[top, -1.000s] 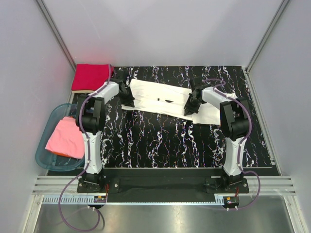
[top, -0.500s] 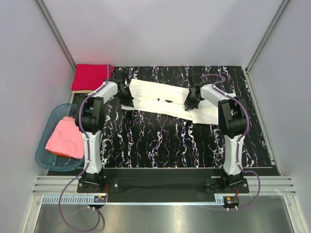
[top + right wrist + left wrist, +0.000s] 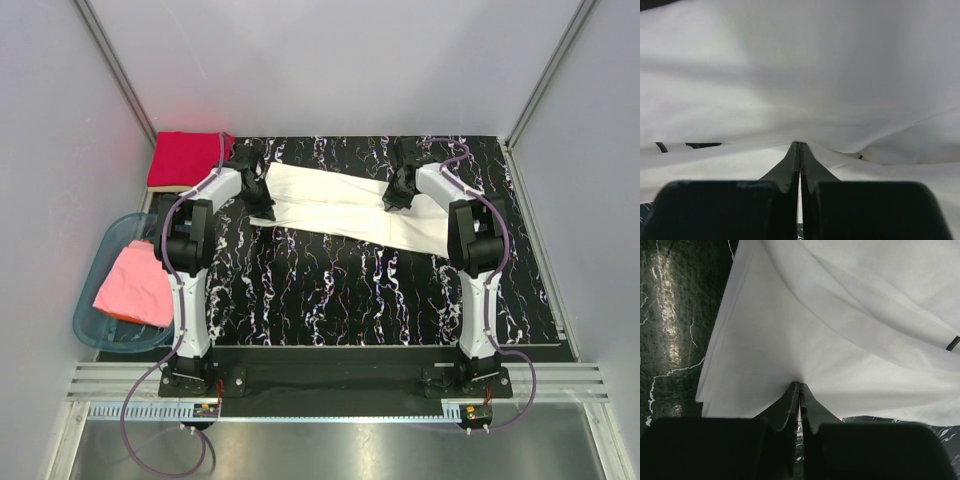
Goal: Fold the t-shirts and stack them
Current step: Fold the tshirt
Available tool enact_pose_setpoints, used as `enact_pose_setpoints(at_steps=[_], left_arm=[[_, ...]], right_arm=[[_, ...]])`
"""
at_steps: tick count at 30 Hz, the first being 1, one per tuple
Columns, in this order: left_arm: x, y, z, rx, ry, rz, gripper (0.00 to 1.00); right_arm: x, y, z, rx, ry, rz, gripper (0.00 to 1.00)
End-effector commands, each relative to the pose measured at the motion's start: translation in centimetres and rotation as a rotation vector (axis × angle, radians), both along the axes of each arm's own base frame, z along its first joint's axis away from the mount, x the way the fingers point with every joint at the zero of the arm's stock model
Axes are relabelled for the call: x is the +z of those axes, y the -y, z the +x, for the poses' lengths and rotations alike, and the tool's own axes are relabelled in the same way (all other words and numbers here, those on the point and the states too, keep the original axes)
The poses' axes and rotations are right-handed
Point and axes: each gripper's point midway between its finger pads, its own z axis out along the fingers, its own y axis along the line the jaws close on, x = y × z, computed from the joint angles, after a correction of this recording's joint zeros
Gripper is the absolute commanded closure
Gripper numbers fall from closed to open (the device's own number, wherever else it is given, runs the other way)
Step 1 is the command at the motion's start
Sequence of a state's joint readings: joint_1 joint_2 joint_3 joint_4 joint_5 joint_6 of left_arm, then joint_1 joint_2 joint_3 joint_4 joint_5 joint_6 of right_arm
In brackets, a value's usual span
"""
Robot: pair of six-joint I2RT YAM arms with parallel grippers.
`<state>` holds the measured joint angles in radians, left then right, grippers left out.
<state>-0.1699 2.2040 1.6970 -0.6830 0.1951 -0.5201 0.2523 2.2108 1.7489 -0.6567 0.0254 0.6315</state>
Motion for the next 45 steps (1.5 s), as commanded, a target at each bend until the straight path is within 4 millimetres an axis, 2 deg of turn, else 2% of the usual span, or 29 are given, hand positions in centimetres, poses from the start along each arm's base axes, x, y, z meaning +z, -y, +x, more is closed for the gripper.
enact_pose_setpoints(at_steps=[1, 5, 7, 8, 10, 11, 14, 15, 17, 18, 20, 22, 26, 27, 31, 37, 41, 42, 44, 45], left_arm=[[-1.0, -1.3, -0.4, 0.003, -0.027, 0.04, 0.92], [0.0, -1.3, -0.2, -0.005, -0.005, 0.04, 0.92], [1.2, -1.1, 0.0, -0.011, 0.018, 0.029, 0.89], [1.7, -1.1, 0.1, -0.011, 0.031, 0.027, 0.87], [3.2, -0.8, 0.7, -0.014, 0.064, 0.01, 0.85], [3.9, -0.7, 1.1, -0.014, 0.083, 0.004, 0.85], [4.7, 0.0, 2.1, -0.017, 0.104, -0.028, 0.83], [4.1, 0.1, 2.3, -0.014, 0.092, -0.035, 0.83], [4.3, 0.7, 2.9, -0.022, 0.098, -0.061, 0.83], [3.8, 1.0, 2.9, -0.026, 0.085, -0.076, 0.83], [4.0, 1.3, 3.5, -0.026, 0.094, -0.091, 0.84], [3.6, 1.4, 3.9, -0.022, 0.09, -0.092, 0.83], [3.4, 2.2, 5.1, -0.036, 0.1, -0.13, 0.83], [2.7, 2.5, 5.2, -0.039, 0.085, -0.149, 0.83], [2.4, 3.0, 6.4, -0.039, 0.098, -0.172, 0.83], [2.5, 2.6, 8.1, -0.01, 0.134, -0.16, 0.82], [2.5, 1.5, 9.2, 0.012, 0.15, -0.164, 0.8], [2.8, 1.2, 9.3, 0.011, 0.158, -0.16, 0.79], [3.1, 0.8, 9.1, 0.003, 0.165, -0.141, 0.75], [3.9, 0.7, 9.0, -0.001, 0.181, -0.136, 0.75]], right_arm=[[1.5, 0.1, 1.8, 0.014, 0.061, -0.004, 1.0], [2.0, -0.2, 1.7, 0.054, 0.051, 0.037, 0.96], [2.6, -0.6, 1.3, 0.088, 0.049, 0.06, 0.92], [3.5, -1.0, 1.0, 0.118, 0.055, 0.072, 0.86], [4.2, -0.9, 0.3, 0.124, 0.055, 0.08, 0.84], [5.2, -1.2, -0.1, 0.139, 0.071, 0.097, 0.82], [5.5, -2.2, -1.6, 0.181, 0.039, 0.154, 0.8], [4.9, -2.2, -2.3, 0.183, 0.02, 0.157, 0.79], [4.4, -2.1, -3.3, 0.178, -0.005, 0.16, 0.78], [4.3, -2.1, -3.5, 0.174, -0.008, 0.159, 0.78], [4.0, -1.9, -3.7, 0.168, -0.015, 0.156, 0.78], [3.0, -2.0, -3.9, 0.167, -0.039, 0.159, 0.77], [1.7, -2.2, -3.2, 0.161, -0.057, 0.16, 0.75], [1.7, -2.2, -2.8, 0.156, -0.053, 0.156, 0.75], [0.4, -1.3, -1.3, 0.109, -0.065, 0.162, 0.74], [0.1, -0.3, 0.8, 0.086, -0.048, 0.166, 0.74], [-0.1, 0.3, 1.7, 0.073, -0.046, 0.172, 0.73], [0.3, 0.4, 2.1, 0.074, -0.034, 0.177, 0.73], [0.9, 0.3, 2.4, 0.082, -0.024, 0.18, 0.66], [1.1, 0.2, 2.5, 0.085, -0.02, 0.185, 0.64]])
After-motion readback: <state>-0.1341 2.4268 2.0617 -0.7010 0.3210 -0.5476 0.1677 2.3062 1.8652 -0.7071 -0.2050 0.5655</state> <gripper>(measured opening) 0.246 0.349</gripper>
